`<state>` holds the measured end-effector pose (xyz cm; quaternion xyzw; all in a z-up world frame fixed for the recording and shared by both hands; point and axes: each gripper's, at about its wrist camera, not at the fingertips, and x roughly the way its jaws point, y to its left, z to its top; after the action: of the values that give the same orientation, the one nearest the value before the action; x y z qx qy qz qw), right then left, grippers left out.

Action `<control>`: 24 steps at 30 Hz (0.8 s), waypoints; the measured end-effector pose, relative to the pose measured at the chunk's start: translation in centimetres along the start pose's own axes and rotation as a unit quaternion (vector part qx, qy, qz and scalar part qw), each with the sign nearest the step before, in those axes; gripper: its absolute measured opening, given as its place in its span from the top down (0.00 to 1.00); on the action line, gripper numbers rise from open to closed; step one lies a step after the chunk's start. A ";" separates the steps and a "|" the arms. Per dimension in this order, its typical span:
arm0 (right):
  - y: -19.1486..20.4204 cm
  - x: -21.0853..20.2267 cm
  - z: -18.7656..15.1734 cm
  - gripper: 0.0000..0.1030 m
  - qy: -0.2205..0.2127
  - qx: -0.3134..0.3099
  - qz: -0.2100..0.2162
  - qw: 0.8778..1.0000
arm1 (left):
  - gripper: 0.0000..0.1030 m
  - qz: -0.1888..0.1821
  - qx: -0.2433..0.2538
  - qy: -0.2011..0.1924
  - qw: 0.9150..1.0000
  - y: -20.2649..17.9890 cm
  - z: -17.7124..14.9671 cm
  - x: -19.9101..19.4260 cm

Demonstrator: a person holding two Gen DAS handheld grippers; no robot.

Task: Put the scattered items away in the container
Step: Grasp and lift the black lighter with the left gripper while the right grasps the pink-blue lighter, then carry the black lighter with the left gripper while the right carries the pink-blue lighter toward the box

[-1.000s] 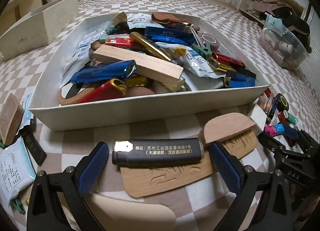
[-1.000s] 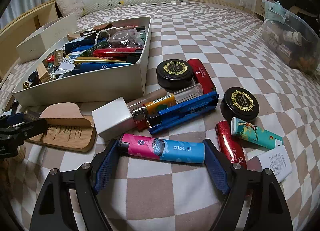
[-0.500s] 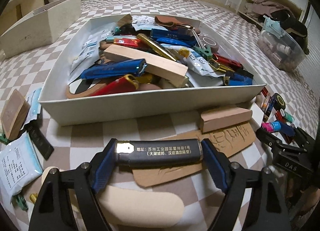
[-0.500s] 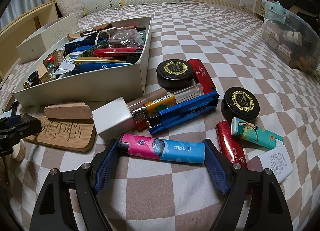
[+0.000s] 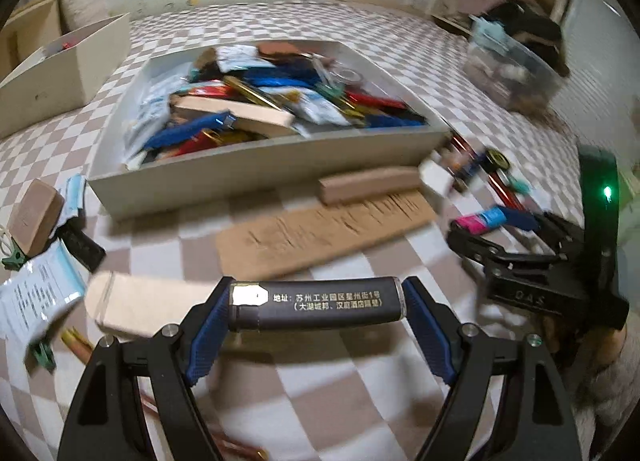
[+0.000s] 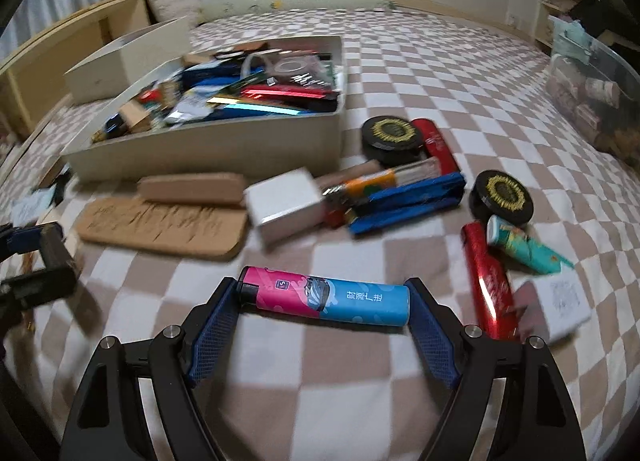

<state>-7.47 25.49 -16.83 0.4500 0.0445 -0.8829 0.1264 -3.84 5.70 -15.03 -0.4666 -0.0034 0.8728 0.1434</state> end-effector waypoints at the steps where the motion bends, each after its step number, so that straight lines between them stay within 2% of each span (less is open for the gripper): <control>1: 0.2 -0.2 -0.3 0.20 0.002 -0.003 0.004 1.000 | 0.20 0.003 0.007 0.000 1.000 -0.4 -0.3 -0.2; 14: 0.6 -2.7 -2.9 0.20 0.041 -0.014 0.057 0.997 | 0.20 -0.005 0.031 0.010 0.999 -2.7 -2.2 -1.0; 19: 0.5 -3.3 -3.4 0.19 0.042 -0.011 0.058 0.997 | 0.20 0.006 0.028 0.030 0.999 -2.9 -3.2 0.3; 24: 0.6 -3.7 -3.6 0.16 0.042 0.009 0.046 0.998 | 0.17 0.020 0.029 0.019 0.999 -3.1 -3.6 0.6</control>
<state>-2.37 26.28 -15.97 0.4898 0.0212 -0.8565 0.1612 -0.46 8.39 -17.09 -0.4785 0.0337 0.8663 0.1394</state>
